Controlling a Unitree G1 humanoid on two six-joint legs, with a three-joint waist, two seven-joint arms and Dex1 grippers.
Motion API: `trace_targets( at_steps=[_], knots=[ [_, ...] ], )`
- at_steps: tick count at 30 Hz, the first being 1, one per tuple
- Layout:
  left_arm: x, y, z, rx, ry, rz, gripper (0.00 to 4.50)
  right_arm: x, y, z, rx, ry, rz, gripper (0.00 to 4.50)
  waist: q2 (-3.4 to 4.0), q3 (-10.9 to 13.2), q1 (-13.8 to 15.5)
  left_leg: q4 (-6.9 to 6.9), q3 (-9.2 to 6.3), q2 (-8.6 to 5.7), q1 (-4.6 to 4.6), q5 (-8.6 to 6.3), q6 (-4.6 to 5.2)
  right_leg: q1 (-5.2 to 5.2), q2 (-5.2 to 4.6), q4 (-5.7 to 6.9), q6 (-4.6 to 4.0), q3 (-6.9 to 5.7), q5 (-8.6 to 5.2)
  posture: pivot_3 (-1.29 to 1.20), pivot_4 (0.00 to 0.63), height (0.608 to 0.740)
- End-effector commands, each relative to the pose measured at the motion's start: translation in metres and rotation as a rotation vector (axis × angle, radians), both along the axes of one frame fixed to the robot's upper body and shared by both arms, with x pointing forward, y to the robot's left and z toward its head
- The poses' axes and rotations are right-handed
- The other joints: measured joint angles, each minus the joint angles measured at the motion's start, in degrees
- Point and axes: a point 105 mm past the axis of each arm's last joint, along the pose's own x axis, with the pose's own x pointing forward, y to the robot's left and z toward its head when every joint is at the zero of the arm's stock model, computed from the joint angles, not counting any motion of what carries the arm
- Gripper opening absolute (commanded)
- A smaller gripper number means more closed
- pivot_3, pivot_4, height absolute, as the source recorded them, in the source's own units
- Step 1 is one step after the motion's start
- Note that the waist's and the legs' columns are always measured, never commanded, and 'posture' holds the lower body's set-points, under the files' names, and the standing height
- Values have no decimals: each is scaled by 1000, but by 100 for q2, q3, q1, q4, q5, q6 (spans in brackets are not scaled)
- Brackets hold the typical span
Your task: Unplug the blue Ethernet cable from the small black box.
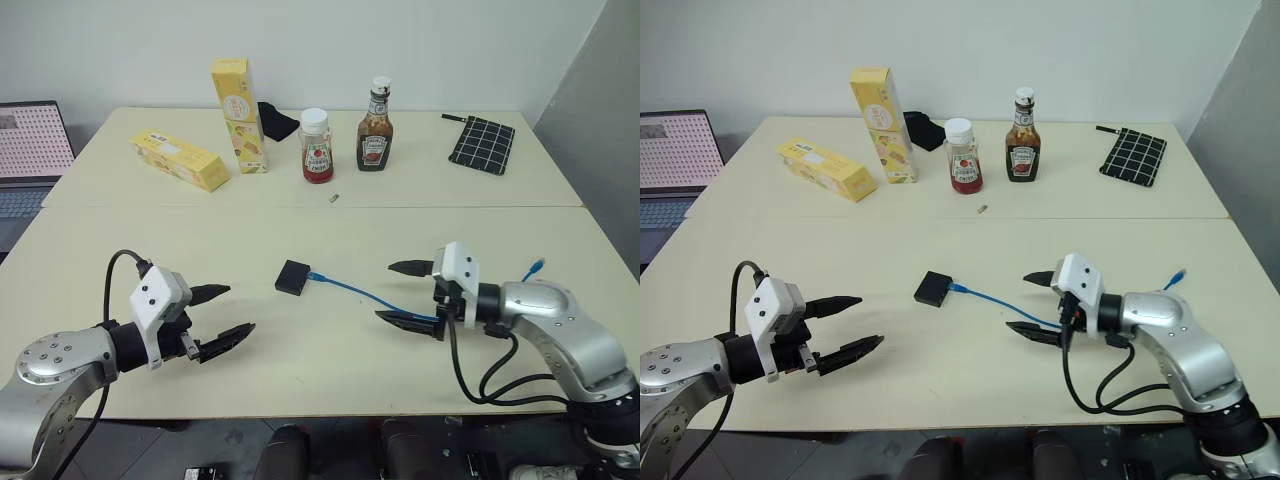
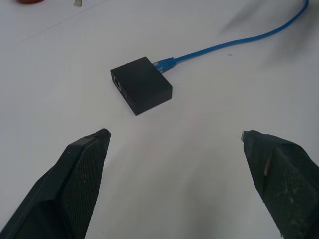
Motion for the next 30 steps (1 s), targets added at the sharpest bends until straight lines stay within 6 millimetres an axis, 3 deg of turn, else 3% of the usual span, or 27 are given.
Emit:
trace_targets(
  at_steps=[1,3,9,17,20,30],
  knots=[
    [-1,6,3,39,-35,-58,4500,17,18,-2,-13,-40,-30,4453,0,0,-12,0,2,-1,1,0,0,-2,0,0,0,1,0,0,150,740],
    [-3,15,-8,103,18,-84,4500,31,29,-8,-14,-50,-73,4453,0,0,-20,-1,5,-4,3,0,0,-4,4,2,-1,3,0,0,150,740],
    [-3,12,6,45,36,-155,4500,49,71,-23,6,-52,-65,4453,2,1,-2,0,7,3,-14,0,0,-16,17,1,-4,-3,-1,0,150,740],
    [-1,10,10,68,24,-177,4500,72,95,-44,-89,-64,-75,4453,2,1,-16,-2,7,-2,-10,0,-1,-19,12,4,-3,-1,0,0,150,740],
    [0,10,9,68,24,-171,4500,72,96,-48,-106,-54,-56,4023,3,1,-24,-3,6,-1,-9,0,0,-19,13,4,-4,0,-1,0,150,740],
    [-1,13,1,66,50,-153,4500,67,104,-47,-106,-36,-10,1602,3,2,-30,-2,2,0,-6,0,0,-18,14,8,-4,0,-1,0,150,740]
  ],
)
